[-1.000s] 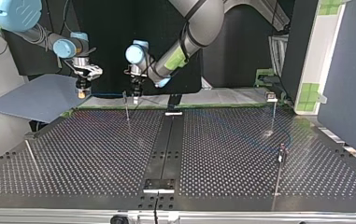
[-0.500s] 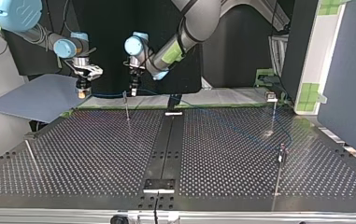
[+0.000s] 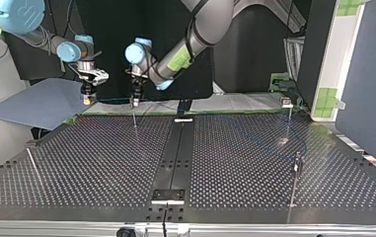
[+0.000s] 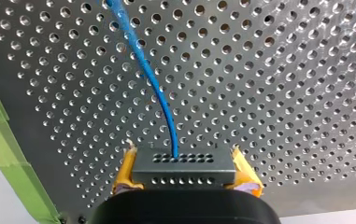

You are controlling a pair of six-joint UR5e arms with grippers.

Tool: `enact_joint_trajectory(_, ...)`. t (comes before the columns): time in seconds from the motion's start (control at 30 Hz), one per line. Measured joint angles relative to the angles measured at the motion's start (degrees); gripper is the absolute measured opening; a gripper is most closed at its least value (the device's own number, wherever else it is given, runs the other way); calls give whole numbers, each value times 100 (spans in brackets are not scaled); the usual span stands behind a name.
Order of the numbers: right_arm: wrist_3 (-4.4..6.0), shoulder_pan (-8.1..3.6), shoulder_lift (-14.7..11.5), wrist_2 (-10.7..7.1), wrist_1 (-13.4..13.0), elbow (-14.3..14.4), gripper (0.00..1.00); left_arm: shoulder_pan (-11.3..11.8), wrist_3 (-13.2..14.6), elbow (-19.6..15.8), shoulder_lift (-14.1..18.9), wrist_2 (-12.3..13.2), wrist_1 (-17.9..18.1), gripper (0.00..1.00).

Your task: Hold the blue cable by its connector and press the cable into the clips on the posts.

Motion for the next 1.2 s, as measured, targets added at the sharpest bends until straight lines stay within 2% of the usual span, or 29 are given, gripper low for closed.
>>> enact_joint_trajectory(0.2,7,2,9,-5,0,-2,0,-170,54,-144,4,-11,-68,0)
enact_joint_trajectory(0.33,2,5,16,-9,0,-3,0,-319,47,-322,10,-32,19,0)
enact_joint_trajectory(0.57,-8,20,51,-40,-5,-4,0,-261,-28,-556,4,-31,345,0)
enact_joint_trajectory(0.83,-8,27,95,-51,-9,-19,0,-129,-66,-401,-35,52,445,0)
enact_joint_trajectory(1.07,-9,29,108,-53,-9,-22,0,-70,-117,-93,-309,94,221,0)
enact_joint_trajectory(1.2,-9,29,117,-53,-9,-24,0,-57,-140,-31,-429,105,164,0)
